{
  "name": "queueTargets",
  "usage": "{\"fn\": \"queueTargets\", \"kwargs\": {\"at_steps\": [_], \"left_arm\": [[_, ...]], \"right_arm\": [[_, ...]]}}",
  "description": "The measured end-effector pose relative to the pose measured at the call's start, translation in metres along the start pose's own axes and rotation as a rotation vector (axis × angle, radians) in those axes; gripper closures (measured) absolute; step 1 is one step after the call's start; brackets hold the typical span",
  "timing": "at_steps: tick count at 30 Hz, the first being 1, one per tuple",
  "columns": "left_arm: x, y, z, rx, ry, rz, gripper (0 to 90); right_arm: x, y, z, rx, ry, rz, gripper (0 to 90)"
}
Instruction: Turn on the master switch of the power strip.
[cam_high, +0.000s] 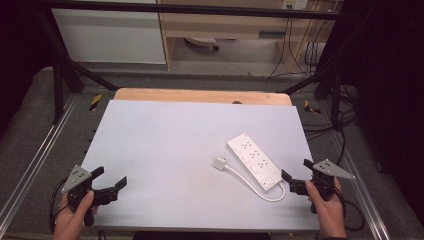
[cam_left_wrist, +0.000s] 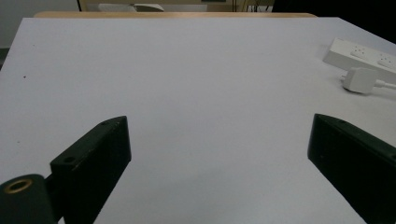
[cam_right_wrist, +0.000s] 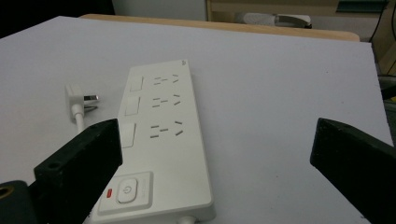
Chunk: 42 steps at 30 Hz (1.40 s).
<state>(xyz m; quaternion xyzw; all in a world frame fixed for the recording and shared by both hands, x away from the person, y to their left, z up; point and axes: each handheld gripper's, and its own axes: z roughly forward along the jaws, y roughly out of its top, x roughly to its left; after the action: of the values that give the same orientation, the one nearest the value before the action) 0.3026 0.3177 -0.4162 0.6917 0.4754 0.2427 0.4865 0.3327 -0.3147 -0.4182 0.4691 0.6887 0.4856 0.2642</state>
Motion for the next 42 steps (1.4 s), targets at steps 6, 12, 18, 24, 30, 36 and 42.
{"fn": "queueTargets", "kwargs": {"at_steps": [6, 12, 18, 24, 30, 36, 42], "left_arm": [[-0.001, 0.0, 0.0, -0.001, 0.001, 0.002, 5.9], [-0.001, 0.0, 0.0, -0.005, -0.001, 0.002, 5.9], [-0.001, 0.001, -0.001, -0.014, -0.004, 0.006, 5.9], [-0.001, 0.001, -0.001, -0.009, -0.004, 0.008, 5.9], [-0.002, 0.001, 0.0, -0.01, -0.001, 0.008, 5.9], [-0.002, 0.001, 0.0, -0.01, -0.003, 0.005, 5.9], [-0.002, 0.0, 0.0, -0.007, -0.001, 0.007, 5.9]], "right_arm": [[0.004, 0.005, 0.001, -0.031, 0.0, 0.013, 2.6], [0.005, 0.007, 0.0, -0.035, 0.006, 0.014, 2.6], [0.007, 0.009, 0.0, -0.034, 0.014, 0.017, 2.4], [0.007, 0.01, 0.001, -0.041, 0.01, 0.014, 2.6], [0.008, 0.013, 0.004, -0.042, 0.011, 0.014, 2.5], [0.011, 0.017, 0.008, -0.044, 0.016, 0.006, 2.5], [0.012, 0.02, 0.011, -0.033, 0.028, -0.002, 2.7]]}}
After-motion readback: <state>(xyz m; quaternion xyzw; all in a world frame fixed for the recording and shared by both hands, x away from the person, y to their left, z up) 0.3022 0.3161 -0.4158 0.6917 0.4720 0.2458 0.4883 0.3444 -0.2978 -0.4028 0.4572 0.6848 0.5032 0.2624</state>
